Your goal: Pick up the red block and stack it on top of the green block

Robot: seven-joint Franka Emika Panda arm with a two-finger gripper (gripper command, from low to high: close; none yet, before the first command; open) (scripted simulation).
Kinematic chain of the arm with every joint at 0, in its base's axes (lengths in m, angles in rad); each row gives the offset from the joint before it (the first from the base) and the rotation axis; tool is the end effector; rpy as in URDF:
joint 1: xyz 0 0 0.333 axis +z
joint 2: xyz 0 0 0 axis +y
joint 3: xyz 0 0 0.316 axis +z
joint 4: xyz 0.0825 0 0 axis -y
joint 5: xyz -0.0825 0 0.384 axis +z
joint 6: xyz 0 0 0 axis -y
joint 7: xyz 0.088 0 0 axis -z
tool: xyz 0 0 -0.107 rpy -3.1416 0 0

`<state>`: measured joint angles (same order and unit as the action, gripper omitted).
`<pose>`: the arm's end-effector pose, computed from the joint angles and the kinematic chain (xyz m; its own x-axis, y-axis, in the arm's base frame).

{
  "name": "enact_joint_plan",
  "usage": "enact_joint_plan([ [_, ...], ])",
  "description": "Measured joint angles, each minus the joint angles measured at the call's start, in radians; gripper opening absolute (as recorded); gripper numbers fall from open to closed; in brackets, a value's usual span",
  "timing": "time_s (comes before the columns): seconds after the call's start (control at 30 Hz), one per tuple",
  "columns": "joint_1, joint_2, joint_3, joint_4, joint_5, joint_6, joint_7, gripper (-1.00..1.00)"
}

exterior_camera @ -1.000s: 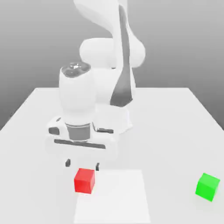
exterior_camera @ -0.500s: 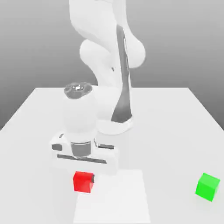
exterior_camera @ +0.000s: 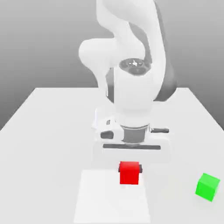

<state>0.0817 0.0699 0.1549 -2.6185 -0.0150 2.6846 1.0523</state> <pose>0.4219 0.1032 0.2264 0.6948 -0.7191 -0.0051 -0.7192 -0.6949 0.0004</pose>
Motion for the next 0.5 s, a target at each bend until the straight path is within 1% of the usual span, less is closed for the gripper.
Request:
enact_joint_plan([
  [0.3,0.225,0.052,0.124,0.138,-0.046,-0.087,0.287,-1.00],
  [0.37,0.253,0.091,0.129,0.156,-0.073,-0.067,0.336,-1.00],
  [0.47,0.283,0.187,0.100,0.166,-0.134,0.015,0.388,-1.00],
  [0.5,0.294,0.217,0.087,0.168,-0.153,0.041,0.402,1.00],
])
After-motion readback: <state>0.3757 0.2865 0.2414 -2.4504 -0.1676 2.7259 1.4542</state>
